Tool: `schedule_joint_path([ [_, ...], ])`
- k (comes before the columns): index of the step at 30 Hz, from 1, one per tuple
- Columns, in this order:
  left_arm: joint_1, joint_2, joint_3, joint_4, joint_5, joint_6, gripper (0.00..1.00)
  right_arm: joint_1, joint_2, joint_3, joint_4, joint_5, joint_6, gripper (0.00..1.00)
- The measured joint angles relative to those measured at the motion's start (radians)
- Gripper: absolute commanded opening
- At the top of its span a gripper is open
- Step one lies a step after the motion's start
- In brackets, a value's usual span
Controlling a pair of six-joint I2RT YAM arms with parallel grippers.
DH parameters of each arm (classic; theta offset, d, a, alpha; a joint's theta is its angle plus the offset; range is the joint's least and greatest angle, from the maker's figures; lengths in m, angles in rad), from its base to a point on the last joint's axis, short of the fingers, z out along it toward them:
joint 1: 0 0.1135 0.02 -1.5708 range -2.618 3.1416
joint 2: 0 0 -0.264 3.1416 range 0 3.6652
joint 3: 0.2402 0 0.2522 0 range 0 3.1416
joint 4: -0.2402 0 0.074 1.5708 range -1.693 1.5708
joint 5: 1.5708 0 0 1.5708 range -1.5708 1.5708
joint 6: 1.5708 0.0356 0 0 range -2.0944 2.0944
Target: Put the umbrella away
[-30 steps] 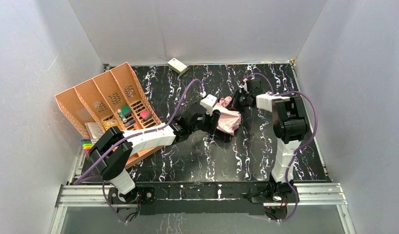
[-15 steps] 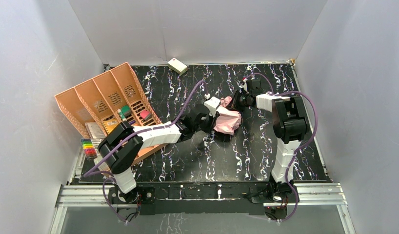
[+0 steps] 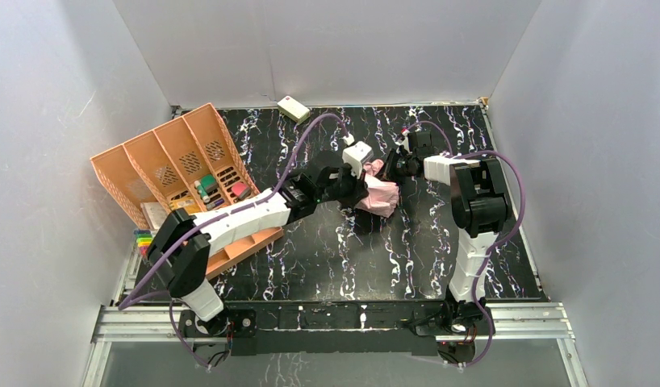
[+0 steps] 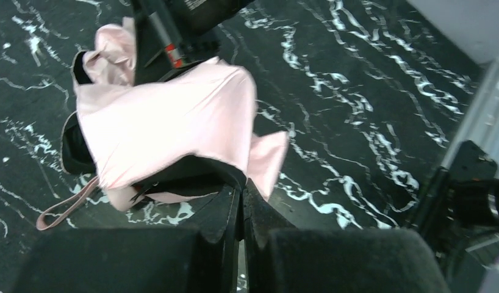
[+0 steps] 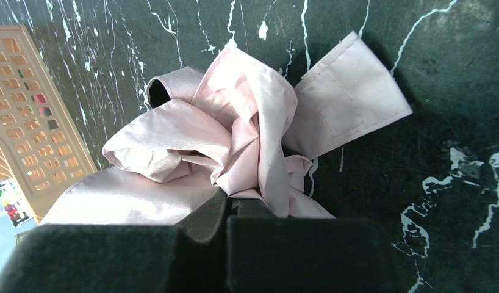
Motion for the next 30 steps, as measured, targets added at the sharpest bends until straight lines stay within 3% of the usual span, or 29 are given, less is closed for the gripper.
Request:
schedule_joint_path([
  [8, 0.001, -0.049, 0.049, -0.099, 0.161, -0.03, 0.0, -0.002, 0.003, 0.0, 0.003, -0.009, 0.001, 0.0],
  [11, 0.004, -0.049, 0.049, -0.132, 0.213, -0.039, 0.08, -0.003, 0.005, 0.0, 0.006, -0.012, 0.001, 0.0],
  [12, 0.006, -0.049, 0.049, -0.138, 0.229, -0.042, 0.12, -0.003, 0.005, 0.0, 0.006, -0.013, 0.001, 0.0],
  [14, 0.006, -0.054, 0.049, -0.142, 0.272, -0.05, 0.4, -0.004, 0.006, 0.0, 0.007, -0.014, 0.0, 0.0],
  [18, 0.004, -0.1, 0.045, -0.141, 0.295, -0.062, 0.67, -0.005, 0.007, 0.0, 0.008, -0.018, 0.001, 0.0],
  [23, 0.002, -0.201, -0.026, -0.119, 0.222, -0.075, 0.96, -0.006, 0.008, 0.0, 0.008, -0.021, 0.001, 0.0],
  [30, -0.002, -0.234, -0.196, -0.092, 0.152, -0.097, 0.98, -0.006, 0.008, 0.0, 0.009, -0.021, 0.0, 0.0],
])
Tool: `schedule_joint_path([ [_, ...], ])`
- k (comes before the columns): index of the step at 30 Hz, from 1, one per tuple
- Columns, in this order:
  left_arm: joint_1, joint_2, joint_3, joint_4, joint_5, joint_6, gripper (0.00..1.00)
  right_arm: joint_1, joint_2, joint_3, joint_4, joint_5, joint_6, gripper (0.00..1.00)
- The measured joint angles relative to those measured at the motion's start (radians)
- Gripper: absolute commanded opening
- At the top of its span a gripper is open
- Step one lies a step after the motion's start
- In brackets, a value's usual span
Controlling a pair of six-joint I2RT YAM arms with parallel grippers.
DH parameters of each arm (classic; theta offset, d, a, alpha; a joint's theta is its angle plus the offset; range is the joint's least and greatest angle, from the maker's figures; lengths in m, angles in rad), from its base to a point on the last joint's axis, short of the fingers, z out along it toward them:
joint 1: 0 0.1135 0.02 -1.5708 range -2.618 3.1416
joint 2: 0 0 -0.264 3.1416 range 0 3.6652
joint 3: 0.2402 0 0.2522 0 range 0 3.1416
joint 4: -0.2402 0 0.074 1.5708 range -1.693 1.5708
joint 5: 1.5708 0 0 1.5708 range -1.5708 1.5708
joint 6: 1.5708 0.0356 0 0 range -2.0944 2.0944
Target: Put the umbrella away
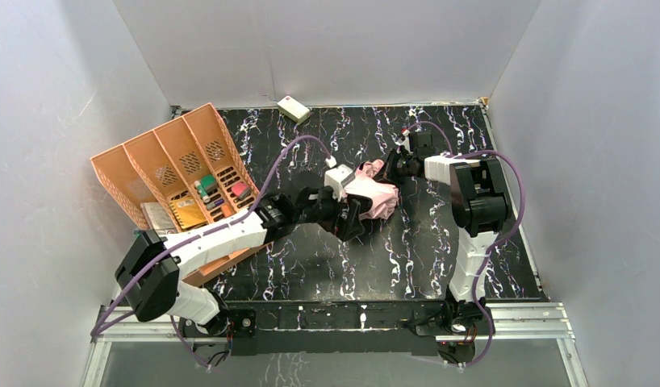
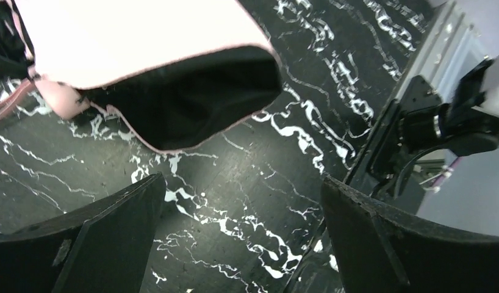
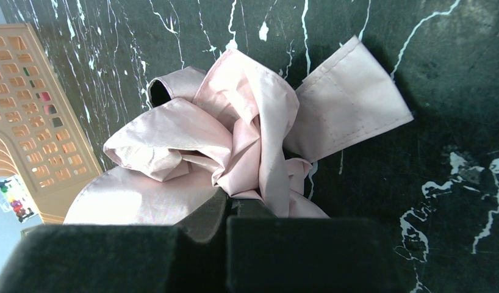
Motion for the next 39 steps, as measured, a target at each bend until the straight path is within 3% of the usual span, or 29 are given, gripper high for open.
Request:
schedule_joint_path([
  [8, -0.08, 0.033, -0.055, 0.089, -0.115, 0.072, 0.98, -0.001, 0.002, 0.0, 0.002, -0.005, 0.0, 0.0],
  [15, -0.084, 0.141, -0.046, 0.163, -0.229, 0.158, 0.87, -0.001, 0.002, 0.0, 0.003, -0.007, 0.0, 0.0],
  [24, -0.08, 0.194, 0.021, 0.179, -0.233, 0.213, 0.57, -0.002, 0.003, 0.0, 0.004, -0.012, 0.0, 0.0],
  [27, -0.079, 0.194, 0.045, 0.181, -0.184, 0.216, 0.36, -0.003, 0.004, 0.0, 0.005, -0.014, 0.0, 0.0],
  [29, -0.078, 0.194, 0.054, 0.189, -0.142, 0.216, 0.14, -0.003, 0.005, 0.0, 0.006, -0.017, 0.0, 0.0],
  [32, -0.078, 0.194, 0.054, 0.197, -0.089, 0.208, 0.0, -0.003, 0.005, 0.0, 0.007, -0.018, 0.0, 0.0],
  [39, -0.077, 0.194, 0.054, 0.201, -0.033, 0.176, 0.0, -0.003, 0.005, 0.0, 0.007, -0.018, 0.0, 0.0],
])
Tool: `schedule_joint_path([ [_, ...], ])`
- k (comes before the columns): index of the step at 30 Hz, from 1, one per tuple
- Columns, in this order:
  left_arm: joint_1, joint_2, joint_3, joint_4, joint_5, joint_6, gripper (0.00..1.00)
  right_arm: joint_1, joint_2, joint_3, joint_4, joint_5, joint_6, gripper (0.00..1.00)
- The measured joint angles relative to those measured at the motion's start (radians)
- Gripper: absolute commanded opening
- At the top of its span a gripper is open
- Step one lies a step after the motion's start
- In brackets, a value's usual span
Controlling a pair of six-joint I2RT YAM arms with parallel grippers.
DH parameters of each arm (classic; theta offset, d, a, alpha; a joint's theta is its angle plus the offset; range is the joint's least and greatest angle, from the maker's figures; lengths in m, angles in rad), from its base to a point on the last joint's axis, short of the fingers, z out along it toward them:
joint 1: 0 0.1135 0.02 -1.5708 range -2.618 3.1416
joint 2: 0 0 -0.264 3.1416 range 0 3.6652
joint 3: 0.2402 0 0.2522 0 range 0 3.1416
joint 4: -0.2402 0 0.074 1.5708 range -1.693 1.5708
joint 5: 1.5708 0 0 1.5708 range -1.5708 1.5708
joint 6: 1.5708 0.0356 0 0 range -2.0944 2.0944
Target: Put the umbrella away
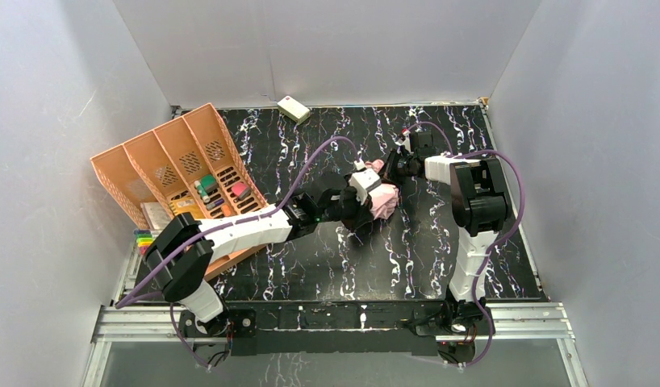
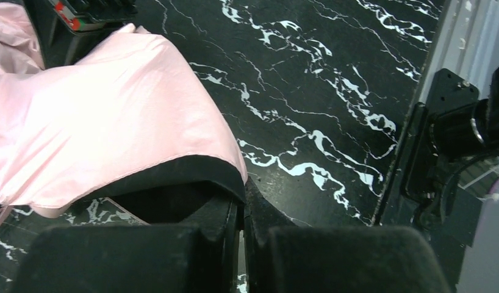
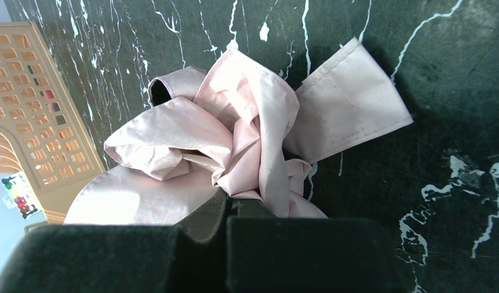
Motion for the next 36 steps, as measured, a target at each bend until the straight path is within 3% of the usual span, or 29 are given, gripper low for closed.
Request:
schedule_joint_path([
  [11, 0.007, -0.047, -0.075, -0.014, 0.167, -0.073, 0.0, 0.0, 0.001, 0.0, 0.0, 0.0, 0.0, 0.0],
  [26, -0.019, -0.05, -0.283, 0.021, 0.182, -0.135, 0.0, 0.002, 0.003, 0.011, -0.019, -0.003, -0.004, 0.0],
  [30, -0.021, -0.034, -0.292, 0.047, 0.188, -0.154, 0.11, 0.003, -0.008, 0.011, -0.023, 0.001, -0.027, 0.05],
  [36, -0.033, -0.024, -0.296, 0.052, 0.23, -0.173, 0.42, 0.001, -0.095, -0.009, -0.031, 0.031, -0.068, 0.14],
])
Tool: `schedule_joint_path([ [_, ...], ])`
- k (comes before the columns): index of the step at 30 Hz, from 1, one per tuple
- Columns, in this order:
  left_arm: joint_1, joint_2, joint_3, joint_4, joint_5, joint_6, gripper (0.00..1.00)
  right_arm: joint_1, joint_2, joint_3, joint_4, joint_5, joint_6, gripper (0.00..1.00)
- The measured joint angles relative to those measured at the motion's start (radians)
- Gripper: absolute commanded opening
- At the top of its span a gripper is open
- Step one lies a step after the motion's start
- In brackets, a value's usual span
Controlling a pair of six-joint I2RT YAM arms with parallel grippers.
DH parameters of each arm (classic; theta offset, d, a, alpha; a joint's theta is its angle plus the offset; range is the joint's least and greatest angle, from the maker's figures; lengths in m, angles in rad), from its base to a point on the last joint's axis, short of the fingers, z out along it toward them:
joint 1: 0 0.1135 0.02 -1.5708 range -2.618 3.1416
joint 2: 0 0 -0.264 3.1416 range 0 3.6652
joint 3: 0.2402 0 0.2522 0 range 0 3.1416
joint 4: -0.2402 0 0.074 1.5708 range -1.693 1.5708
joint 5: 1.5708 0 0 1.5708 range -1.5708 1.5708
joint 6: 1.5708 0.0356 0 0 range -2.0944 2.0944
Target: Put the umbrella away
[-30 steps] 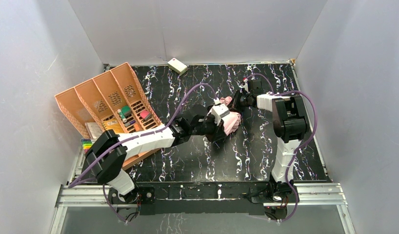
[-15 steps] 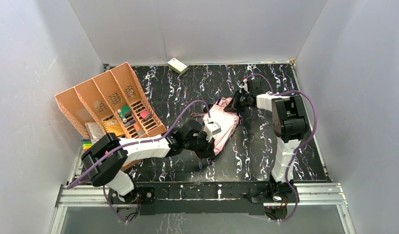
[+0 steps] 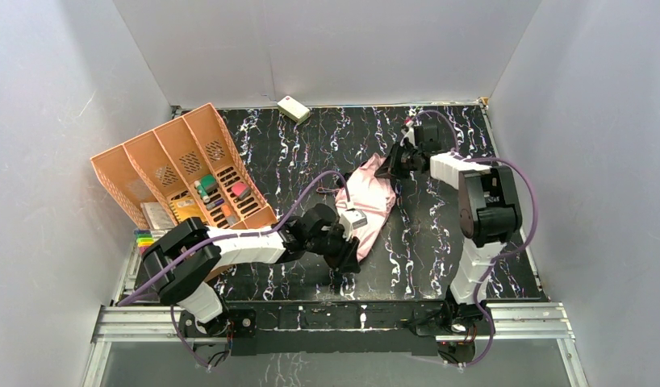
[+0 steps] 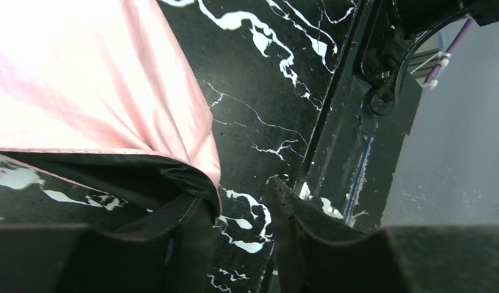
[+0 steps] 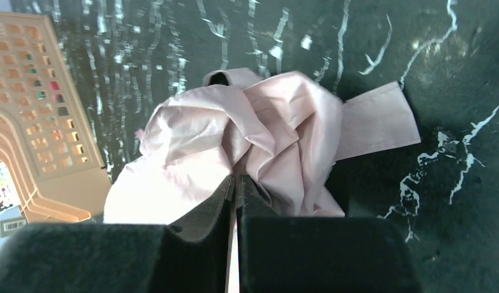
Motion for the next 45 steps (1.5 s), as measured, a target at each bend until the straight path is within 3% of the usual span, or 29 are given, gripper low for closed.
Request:
schedule_joint_path([
  [7, -0.006, 0.002, -0.041, -0.003, 0.027, -0.016, 0.65, -0.001, -0.196, -0.036, -0.006, 0.024, -0.032, 0.22],
  [9, -0.006, 0.002, -0.047, -0.006, 0.029, -0.023, 0.89, -0.001, -0.239, -0.05, -0.011, 0.03, -0.042, 0.27],
  [11, -0.006, 0.0, -0.051, -0.005, 0.032, -0.028, 0.96, -0.001, -0.277, -0.066, -0.022, 0.035, -0.05, 0.3],
  [17, -0.006, -0.025, -0.068, -0.016, 0.024, -0.049, 0.98, -0.001, -0.425, -0.161, -0.074, 0.045, -0.079, 0.43],
  [20, -0.006, -0.101, -0.1, -0.043, -0.022, -0.071, 0.98, -0.001, -0.505, -0.201, -0.092, 0.047, -0.086, 0.45],
  [26, -0.006, -0.335, -0.129, -0.098, -0.144, -0.115, 0.98, 0.007, -0.652, -0.307, -0.105, 0.001, -0.063, 0.34],
  [30, 0.005, -0.416, -0.118, -0.133, -0.197, -0.132, 0.98, 0.088, -0.713, -0.374, -0.105, 0.001, -0.017, 0.26],
  [35, 0.098, -0.384, -0.045, -0.159, -0.199, -0.147, 0.98, 0.248, -0.73, -0.458, -0.031, 0.023, 0.06, 0.16],
  [40, 0.258, -0.287, 0.074, -0.136, -0.156, -0.151, 0.98, 0.32, -0.698, -0.575, 0.076, 0.063, 0.148, 0.11],
  [45, 0.311, -0.16, 0.232, -0.13, -0.124, -0.122, 0.98, 0.36, -0.639, -0.668, 0.159, 0.097, 0.216, 0.09],
])
